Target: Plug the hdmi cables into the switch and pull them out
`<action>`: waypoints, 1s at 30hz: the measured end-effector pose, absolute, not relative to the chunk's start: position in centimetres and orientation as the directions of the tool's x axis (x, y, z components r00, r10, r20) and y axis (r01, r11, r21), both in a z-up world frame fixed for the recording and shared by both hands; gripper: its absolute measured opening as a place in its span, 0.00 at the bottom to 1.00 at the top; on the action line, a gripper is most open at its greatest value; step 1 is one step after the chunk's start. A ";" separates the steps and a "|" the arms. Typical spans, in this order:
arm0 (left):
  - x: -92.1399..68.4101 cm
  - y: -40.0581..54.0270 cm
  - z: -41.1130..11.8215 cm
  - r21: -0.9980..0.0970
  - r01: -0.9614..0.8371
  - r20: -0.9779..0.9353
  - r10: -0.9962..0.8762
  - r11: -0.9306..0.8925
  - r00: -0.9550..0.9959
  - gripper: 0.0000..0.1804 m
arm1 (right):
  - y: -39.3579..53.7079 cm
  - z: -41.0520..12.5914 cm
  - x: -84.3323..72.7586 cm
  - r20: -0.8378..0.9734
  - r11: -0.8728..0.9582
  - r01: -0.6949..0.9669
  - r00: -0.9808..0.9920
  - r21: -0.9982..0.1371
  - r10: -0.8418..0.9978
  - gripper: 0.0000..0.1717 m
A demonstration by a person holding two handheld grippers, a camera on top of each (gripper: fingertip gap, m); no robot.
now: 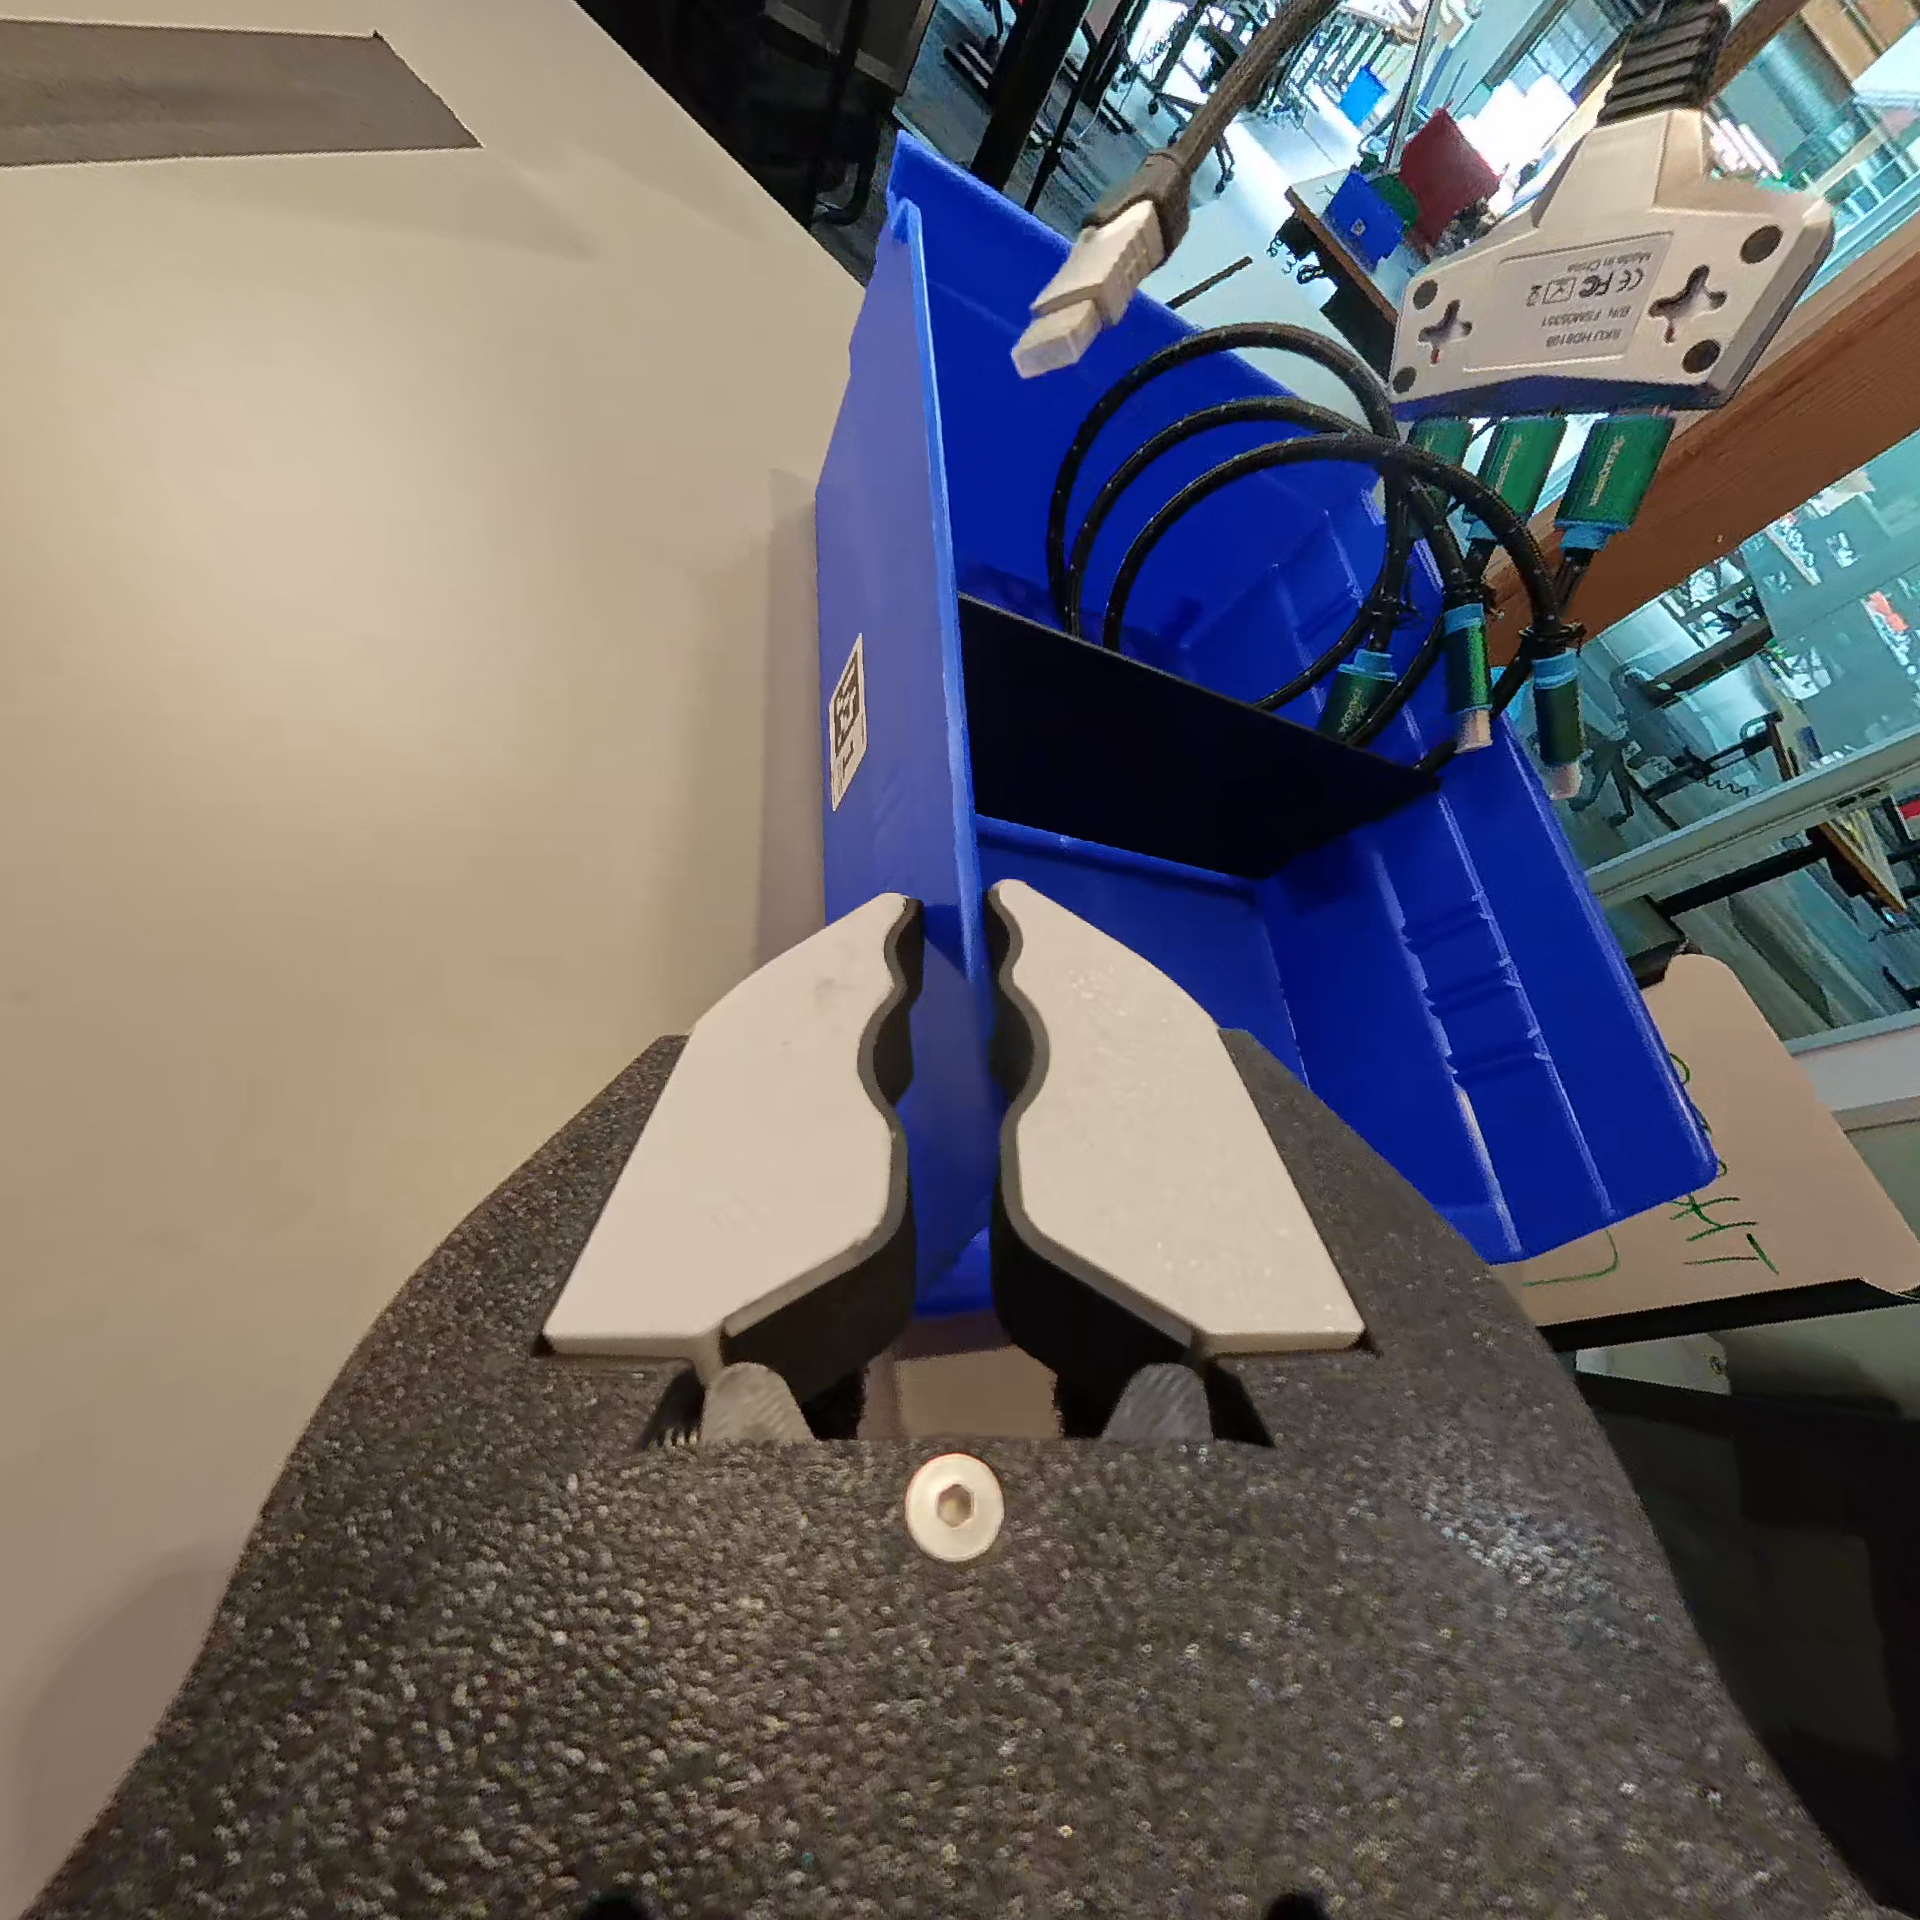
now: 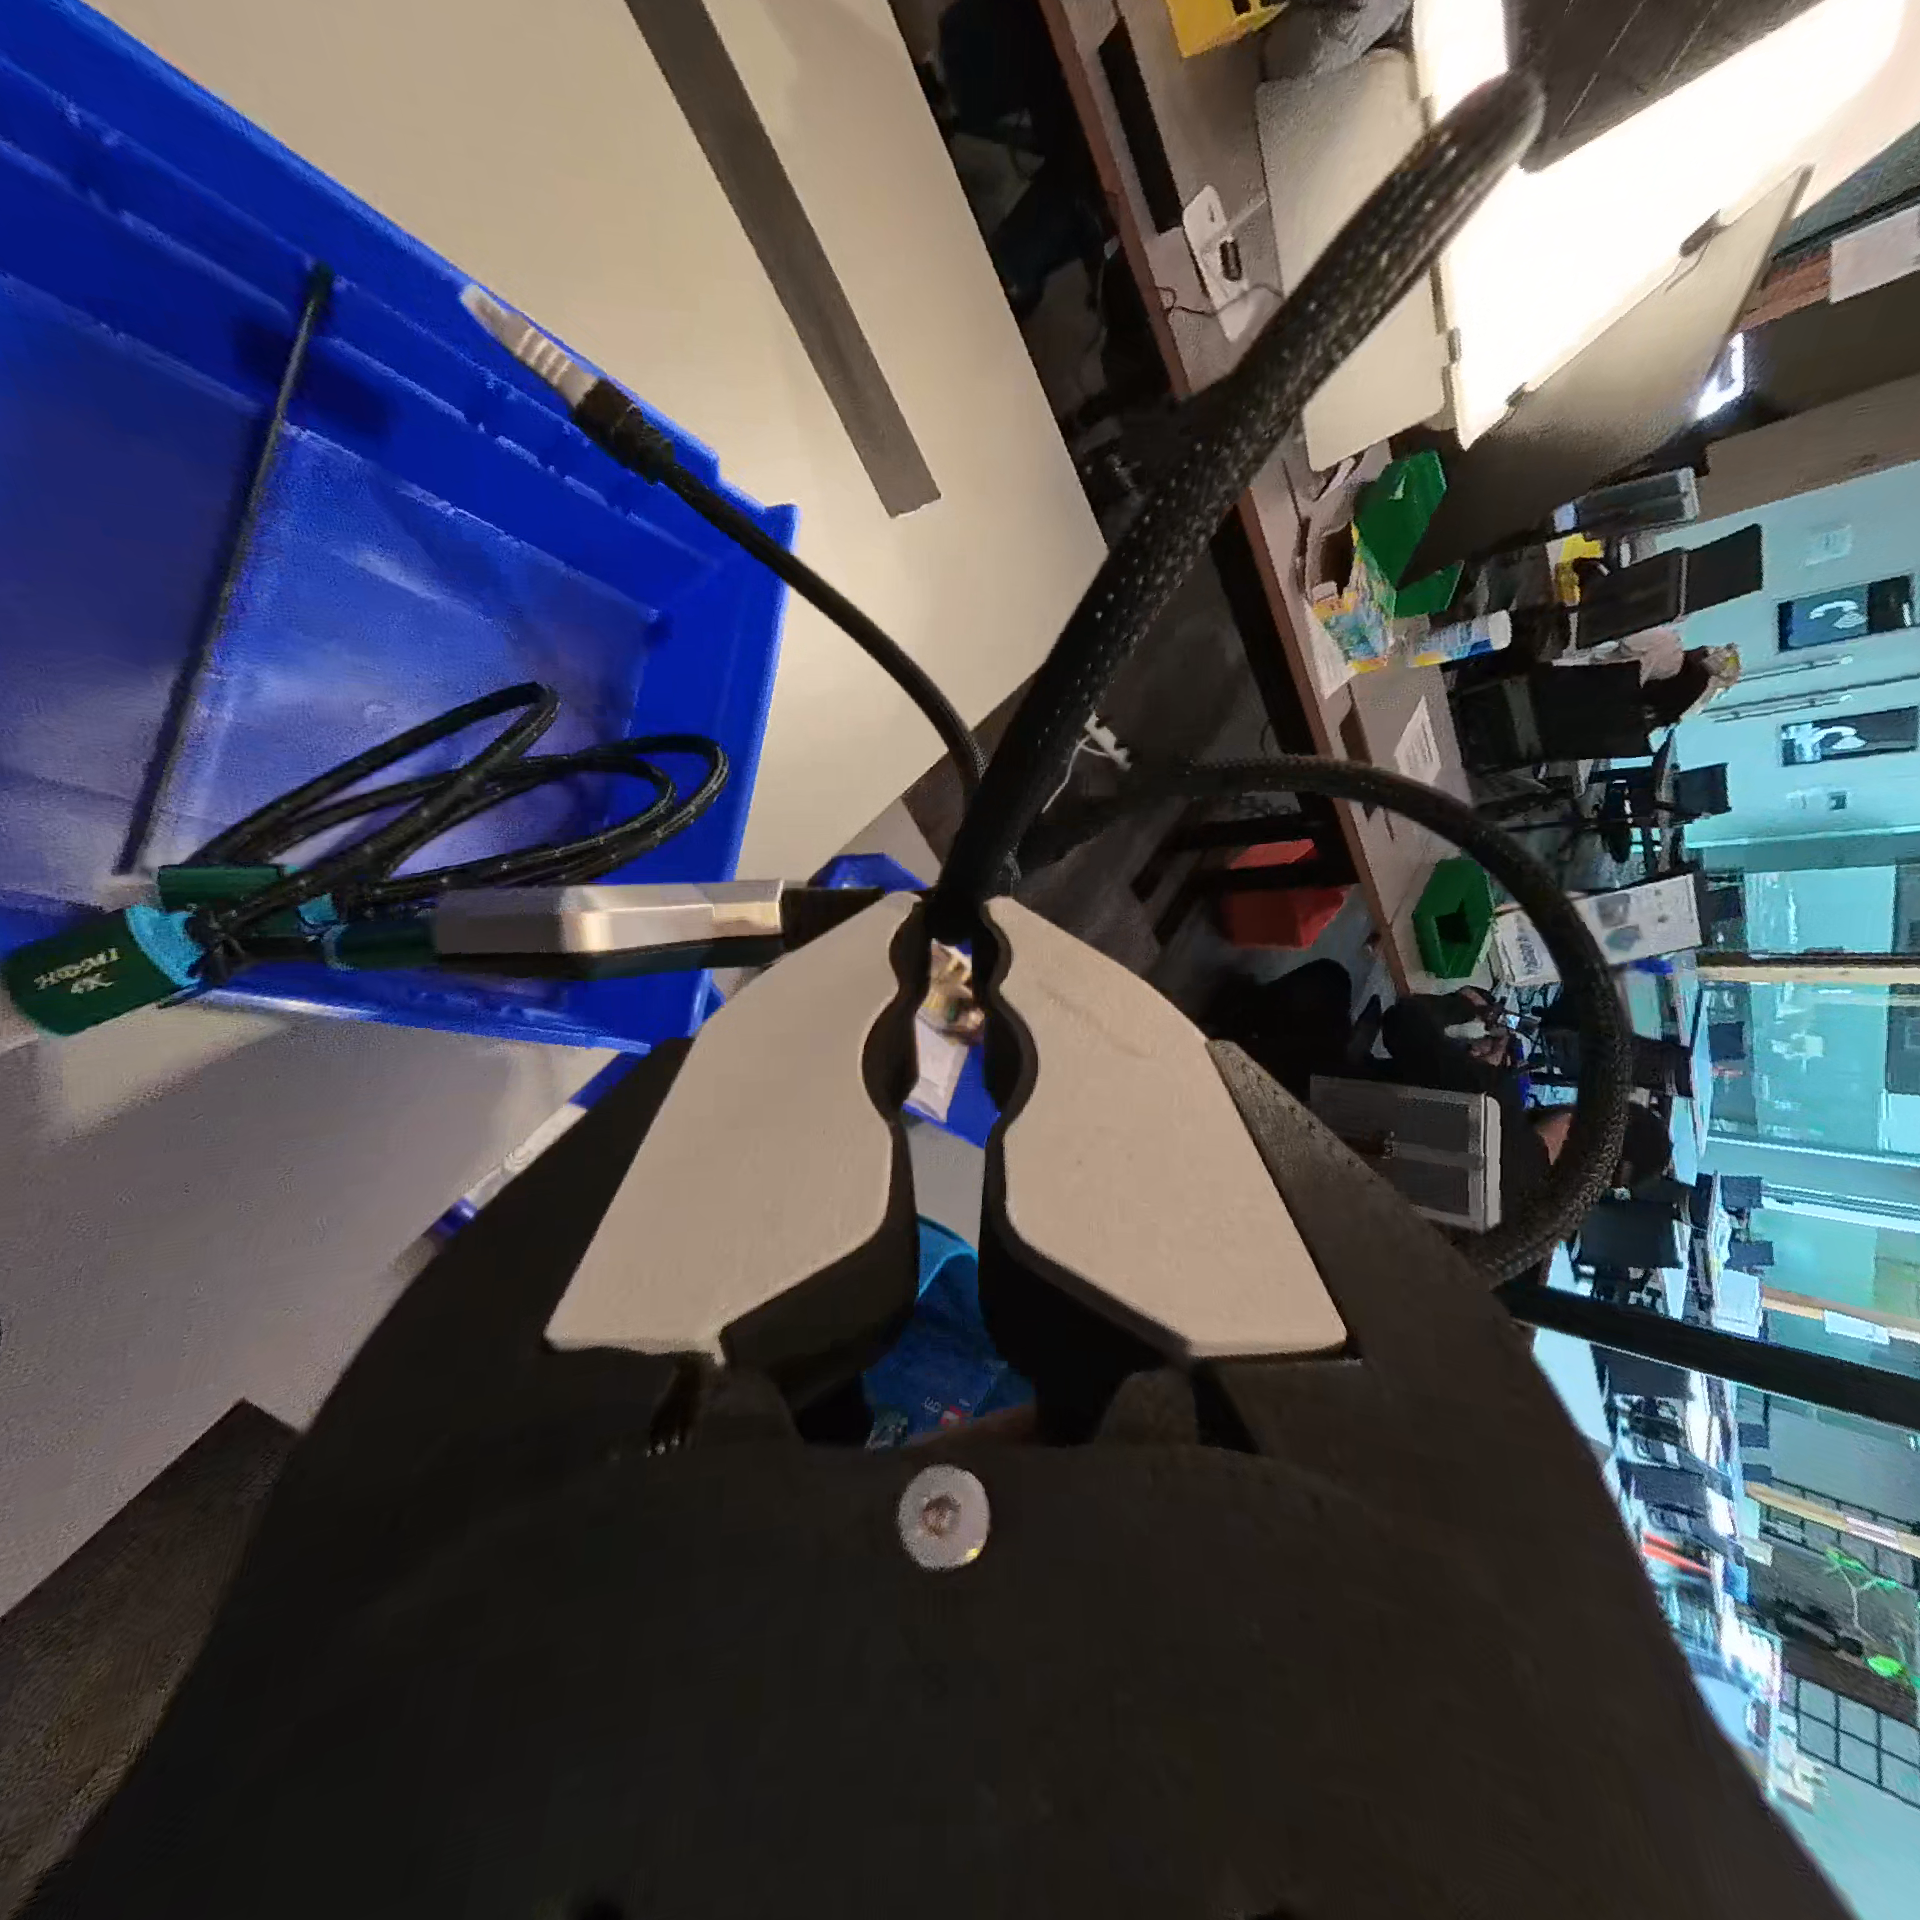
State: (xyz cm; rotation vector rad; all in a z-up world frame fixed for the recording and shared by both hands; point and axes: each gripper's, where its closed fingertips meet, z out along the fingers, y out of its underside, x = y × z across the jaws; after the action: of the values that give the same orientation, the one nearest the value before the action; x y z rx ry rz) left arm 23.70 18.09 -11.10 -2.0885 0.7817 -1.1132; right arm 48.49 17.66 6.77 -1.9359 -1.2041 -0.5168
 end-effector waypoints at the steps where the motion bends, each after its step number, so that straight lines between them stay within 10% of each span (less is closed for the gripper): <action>1: 23.7 18.1 -11.1 -0.758 -0.201 0.484 -0.742 -0.620 0.464 0.06 | 17.8 6.5 48.4 0.679 -0.245 0.887 0.458 -0.391 0.573 0.04; 16: 23.7 18.0 -11.1 -0.756 -0.198 0.490 -0.740 -0.624 0.461 0.06 | 21.2 4.3 42.5 0.745 -0.142 0.984 0.172 -0.104 0.645 0.04; 30: 24.0 17.8 -11.0 -0.747 -0.171 0.526 -0.728 -0.643 0.440 0.06 | 14.1 4.8 48.5 0.611 -0.345 0.931 0.343 -0.119 0.713 0.04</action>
State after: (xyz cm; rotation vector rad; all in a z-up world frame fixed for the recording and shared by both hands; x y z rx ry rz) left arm 23.99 17.80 -11.01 -2.0818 0.7513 -1.1765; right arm 48.48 14.08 4.84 -2.1598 -1.4373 -0.6446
